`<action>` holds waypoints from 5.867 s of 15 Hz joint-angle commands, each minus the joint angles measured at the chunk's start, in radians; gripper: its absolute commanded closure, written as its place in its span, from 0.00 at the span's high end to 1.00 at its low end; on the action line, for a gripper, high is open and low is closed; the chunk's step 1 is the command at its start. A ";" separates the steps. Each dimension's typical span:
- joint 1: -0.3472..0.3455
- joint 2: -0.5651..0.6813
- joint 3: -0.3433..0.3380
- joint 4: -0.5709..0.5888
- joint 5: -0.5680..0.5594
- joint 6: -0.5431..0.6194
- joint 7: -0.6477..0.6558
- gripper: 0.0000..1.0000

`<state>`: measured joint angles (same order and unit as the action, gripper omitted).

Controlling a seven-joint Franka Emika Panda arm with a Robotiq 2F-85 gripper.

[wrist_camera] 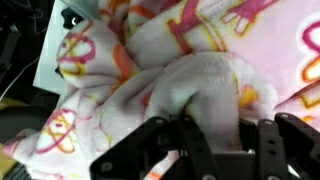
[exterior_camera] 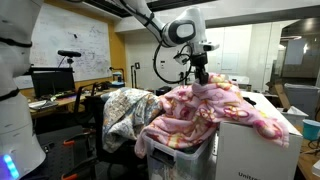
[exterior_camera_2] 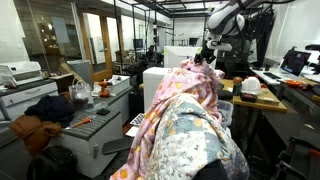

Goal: Place the pink fleece blanket on the clear storage bin

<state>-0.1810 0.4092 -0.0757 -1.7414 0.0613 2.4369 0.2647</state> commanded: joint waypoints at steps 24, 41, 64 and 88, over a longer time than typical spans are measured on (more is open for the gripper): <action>0.018 -0.156 0.153 -0.071 0.084 0.314 -0.201 1.00; 0.075 -0.152 0.084 -0.067 0.093 0.132 -0.228 1.00; 0.219 0.044 0.285 0.065 0.118 0.031 -0.505 1.00; 0.255 0.256 0.291 0.296 -0.083 -0.267 -0.852 1.00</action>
<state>0.0595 0.6251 0.2157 -1.5244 0.0033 2.2490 -0.5641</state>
